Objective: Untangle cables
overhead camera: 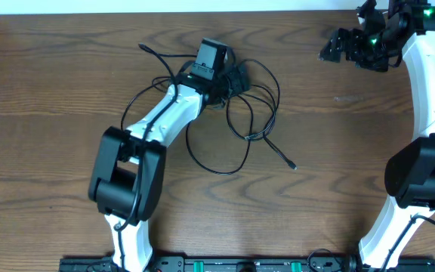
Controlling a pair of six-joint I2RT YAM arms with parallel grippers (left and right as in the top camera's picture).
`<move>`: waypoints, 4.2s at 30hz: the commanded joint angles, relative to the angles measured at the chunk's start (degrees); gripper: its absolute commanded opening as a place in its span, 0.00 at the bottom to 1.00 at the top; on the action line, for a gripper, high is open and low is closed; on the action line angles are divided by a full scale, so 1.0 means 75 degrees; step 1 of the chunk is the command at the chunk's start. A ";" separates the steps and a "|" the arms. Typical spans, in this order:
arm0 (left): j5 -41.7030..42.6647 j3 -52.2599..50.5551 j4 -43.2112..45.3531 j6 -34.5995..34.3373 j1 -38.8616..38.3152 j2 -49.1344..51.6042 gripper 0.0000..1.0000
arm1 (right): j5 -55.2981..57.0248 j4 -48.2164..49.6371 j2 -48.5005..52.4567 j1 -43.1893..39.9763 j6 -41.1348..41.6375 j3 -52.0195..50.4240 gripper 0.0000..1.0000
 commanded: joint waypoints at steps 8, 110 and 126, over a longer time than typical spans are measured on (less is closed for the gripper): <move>-0.0079 -0.0015 0.0038 0.1207 0.0134 -0.0688 0.07 | 0.0006 0.0198 -0.0029 0.0277 -0.0070 -0.0609 0.99; -0.6012 0.0178 -0.3564 0.4170 0.2165 -0.5234 0.07 | 0.6601 -0.0318 -0.0536 0.0781 -0.0198 0.4217 0.01; -0.6015 0.0172 -0.3666 0.4147 0.4538 -0.3850 0.08 | 0.5018 -0.0793 -0.1577 -0.1518 -0.0149 0.4354 0.01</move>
